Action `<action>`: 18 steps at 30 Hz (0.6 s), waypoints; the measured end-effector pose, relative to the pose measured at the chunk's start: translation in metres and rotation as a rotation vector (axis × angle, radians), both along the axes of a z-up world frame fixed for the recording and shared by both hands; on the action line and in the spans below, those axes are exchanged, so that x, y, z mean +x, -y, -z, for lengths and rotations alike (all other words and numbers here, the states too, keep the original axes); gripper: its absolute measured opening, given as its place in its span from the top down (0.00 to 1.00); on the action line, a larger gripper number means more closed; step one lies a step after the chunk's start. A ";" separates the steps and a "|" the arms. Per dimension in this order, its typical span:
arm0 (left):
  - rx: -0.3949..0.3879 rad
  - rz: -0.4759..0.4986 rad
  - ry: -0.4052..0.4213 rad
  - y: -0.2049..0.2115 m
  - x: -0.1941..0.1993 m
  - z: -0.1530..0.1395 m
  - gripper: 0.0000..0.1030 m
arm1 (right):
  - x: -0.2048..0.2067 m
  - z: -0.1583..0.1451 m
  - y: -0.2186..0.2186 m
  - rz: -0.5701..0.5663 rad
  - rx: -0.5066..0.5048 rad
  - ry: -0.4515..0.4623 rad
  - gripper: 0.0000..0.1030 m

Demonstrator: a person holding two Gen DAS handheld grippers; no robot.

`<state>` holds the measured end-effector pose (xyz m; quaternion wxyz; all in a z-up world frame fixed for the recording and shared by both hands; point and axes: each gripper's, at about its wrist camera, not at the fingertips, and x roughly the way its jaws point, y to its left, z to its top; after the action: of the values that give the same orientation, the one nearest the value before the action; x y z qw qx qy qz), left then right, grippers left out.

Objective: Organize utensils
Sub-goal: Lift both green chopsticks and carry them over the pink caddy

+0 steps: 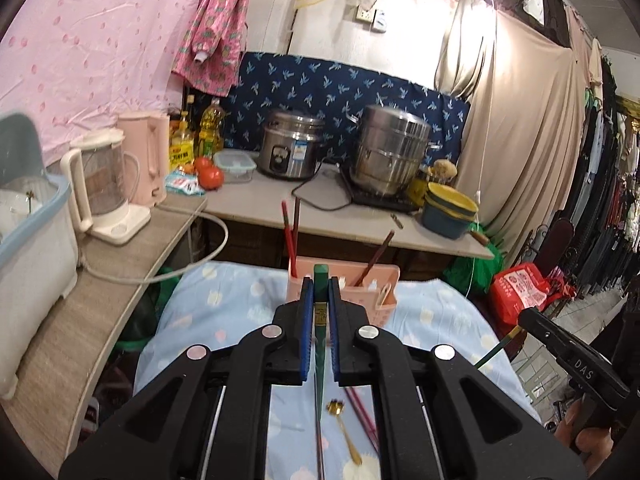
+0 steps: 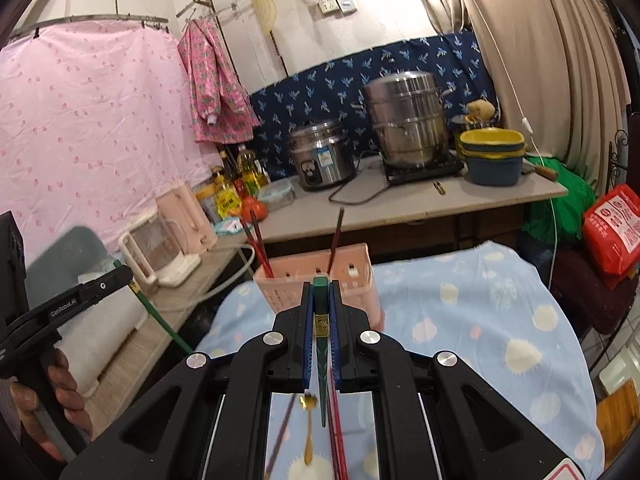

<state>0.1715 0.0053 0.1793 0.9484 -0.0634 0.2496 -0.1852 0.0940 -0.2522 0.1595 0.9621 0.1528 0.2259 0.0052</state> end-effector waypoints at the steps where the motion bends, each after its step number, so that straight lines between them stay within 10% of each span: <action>1: -0.003 0.000 0.017 0.003 0.006 -0.008 0.93 | 0.008 -0.008 0.002 0.000 0.007 0.019 0.93; 18: -0.021 -0.051 0.189 0.036 0.117 -0.069 0.93 | 0.152 -0.058 0.016 0.036 0.082 0.155 0.93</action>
<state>0.2882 -0.0310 0.2483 0.9714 -0.0617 0.1553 -0.1687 0.2459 -0.2679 0.2171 0.9696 0.1951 0.1474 0.0091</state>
